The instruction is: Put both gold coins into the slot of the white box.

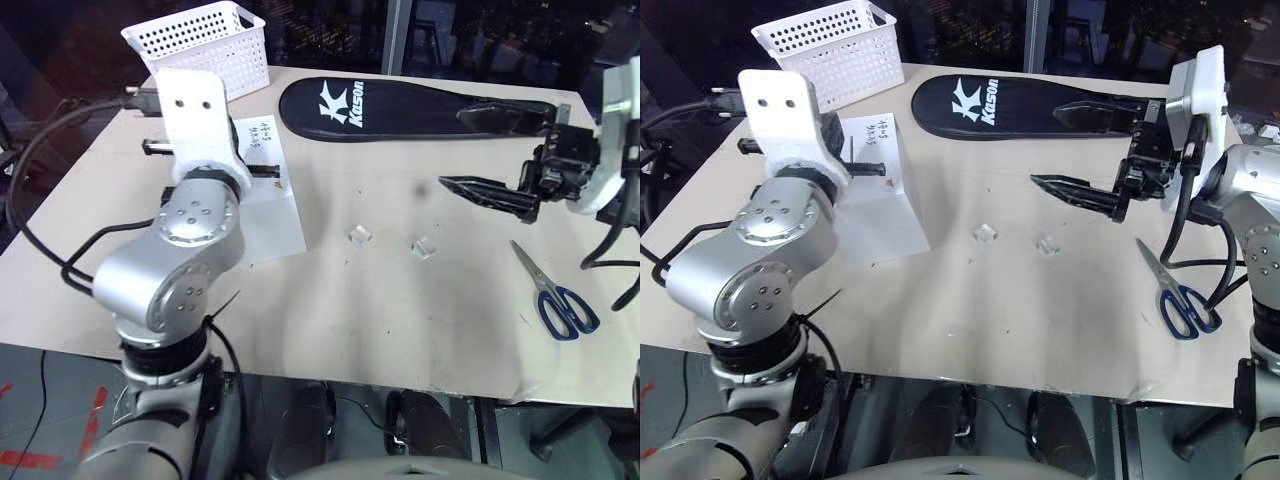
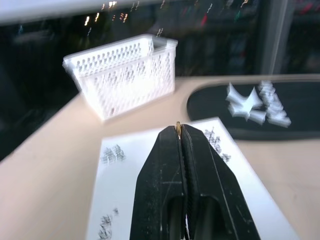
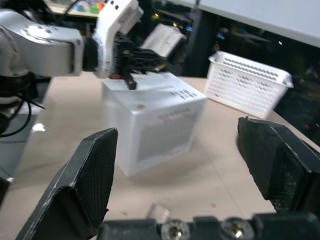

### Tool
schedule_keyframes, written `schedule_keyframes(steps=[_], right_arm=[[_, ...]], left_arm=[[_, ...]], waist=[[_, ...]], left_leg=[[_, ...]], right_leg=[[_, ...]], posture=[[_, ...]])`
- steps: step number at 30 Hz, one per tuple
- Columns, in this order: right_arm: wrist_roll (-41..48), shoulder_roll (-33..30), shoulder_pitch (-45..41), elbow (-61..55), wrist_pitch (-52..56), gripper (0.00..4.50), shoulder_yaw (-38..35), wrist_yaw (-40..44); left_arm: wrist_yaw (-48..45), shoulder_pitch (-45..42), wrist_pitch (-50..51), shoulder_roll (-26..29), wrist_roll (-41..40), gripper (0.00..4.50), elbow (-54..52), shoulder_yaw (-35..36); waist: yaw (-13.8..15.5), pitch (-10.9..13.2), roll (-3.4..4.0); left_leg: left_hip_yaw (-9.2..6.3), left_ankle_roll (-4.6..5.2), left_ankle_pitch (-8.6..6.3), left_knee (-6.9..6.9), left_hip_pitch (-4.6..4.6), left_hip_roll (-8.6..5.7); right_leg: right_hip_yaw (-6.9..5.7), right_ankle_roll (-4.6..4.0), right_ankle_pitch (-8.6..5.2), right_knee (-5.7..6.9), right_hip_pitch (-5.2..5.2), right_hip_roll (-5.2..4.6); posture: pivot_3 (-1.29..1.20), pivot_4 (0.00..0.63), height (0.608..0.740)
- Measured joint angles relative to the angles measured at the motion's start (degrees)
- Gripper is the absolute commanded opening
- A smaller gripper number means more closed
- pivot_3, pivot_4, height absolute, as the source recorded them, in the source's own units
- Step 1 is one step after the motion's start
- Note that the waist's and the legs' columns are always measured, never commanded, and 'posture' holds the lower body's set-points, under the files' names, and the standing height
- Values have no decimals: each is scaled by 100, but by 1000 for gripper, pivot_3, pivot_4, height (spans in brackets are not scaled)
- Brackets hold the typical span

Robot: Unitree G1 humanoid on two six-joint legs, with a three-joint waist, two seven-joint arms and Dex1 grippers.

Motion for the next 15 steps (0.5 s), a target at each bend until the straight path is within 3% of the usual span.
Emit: schedule_keyframes(steps=[6, 15], right_arm=[[-125, -29, -29, 85, -122, 4146, 1, 116], [-124, -47, -31, 84, -121, 4146, 1, 124]], left_arm=[[-30, -301, 987, -529, 730, 0, 406, 72], [-520, -584, 1476, -794, 1452, 0, 431, 191]], waist=[[5, 1, -1], [6, 0, -1]], left_leg=[[1, -1, 1, 1, -2, -1], [0, -3, 1, 1, -1, -1]], right_leg=[[1, 0, 0, 0, 0, -2], [3, 0, 0, 1, 0, -6]], posture=[[0, 150, 740], [0, 150, 740]])
